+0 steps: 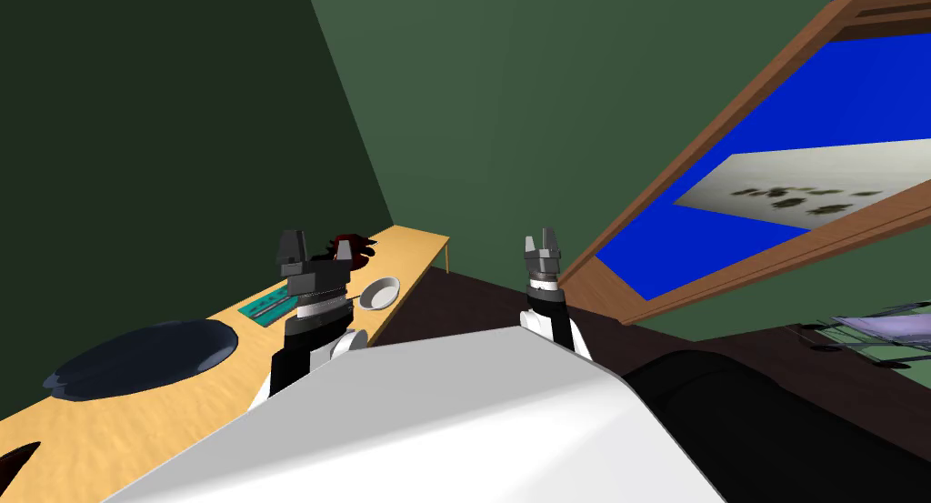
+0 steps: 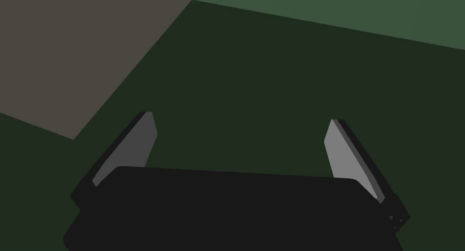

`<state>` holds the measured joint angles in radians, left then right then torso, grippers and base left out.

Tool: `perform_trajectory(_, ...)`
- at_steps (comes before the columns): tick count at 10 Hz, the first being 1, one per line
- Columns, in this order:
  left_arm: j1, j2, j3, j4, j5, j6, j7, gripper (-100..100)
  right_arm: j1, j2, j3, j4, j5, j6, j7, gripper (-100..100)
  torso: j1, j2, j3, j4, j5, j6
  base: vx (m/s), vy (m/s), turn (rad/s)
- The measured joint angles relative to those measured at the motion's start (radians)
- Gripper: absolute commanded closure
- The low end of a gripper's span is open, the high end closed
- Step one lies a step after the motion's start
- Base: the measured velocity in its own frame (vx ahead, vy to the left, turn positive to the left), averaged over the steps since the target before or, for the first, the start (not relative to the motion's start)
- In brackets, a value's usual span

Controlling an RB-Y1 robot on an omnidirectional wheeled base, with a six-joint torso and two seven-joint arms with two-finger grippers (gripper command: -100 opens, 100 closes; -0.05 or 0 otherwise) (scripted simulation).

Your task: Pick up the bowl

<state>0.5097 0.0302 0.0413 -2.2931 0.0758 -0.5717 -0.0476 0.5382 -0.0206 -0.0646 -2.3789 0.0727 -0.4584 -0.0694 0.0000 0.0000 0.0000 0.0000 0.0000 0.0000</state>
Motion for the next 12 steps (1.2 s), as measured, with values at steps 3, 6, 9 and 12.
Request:
perform_trajectory(3,-0.016,0.070,0.015,0.017,-0.015,0.039,-0.001,-100,0.000,0.000,0.000,0.000,0.000,0.000,0.000,0,0.002,0.005,0.003,0.001,0.000,0.000,-0.082,0.024,-0.031)
perform_trajectory(6,-0.034,0.137,0.044,0.033,-0.029,0.109,0.004,-100,0.000,0.000,0.000,0.000,0.000,0.000,0.000,0,0.002,0.007,0.004,0.002,0.000,0.000,-0.106,0.024,-0.038)
perform_trajectory(9,-0.063,0.187,0.068,0.074,-0.043,0.177,0.007,-100,0.000,0.000,0.000,0.000,0.000,0.000,0.000,0,0.002,0.005,0.003,0.001,0.001,0.000,-0.074,0.029,-0.034)
perform_trajectory(12,-0.088,0.228,0.090,0.110,-0.051,0.244,0.013,-100,0.000,0.000,0.000,0.000,0.000,0.000,0.000,0,0.001,0.004,0.002,0.001,0.000,0.000,-0.064,0.017,-0.029)
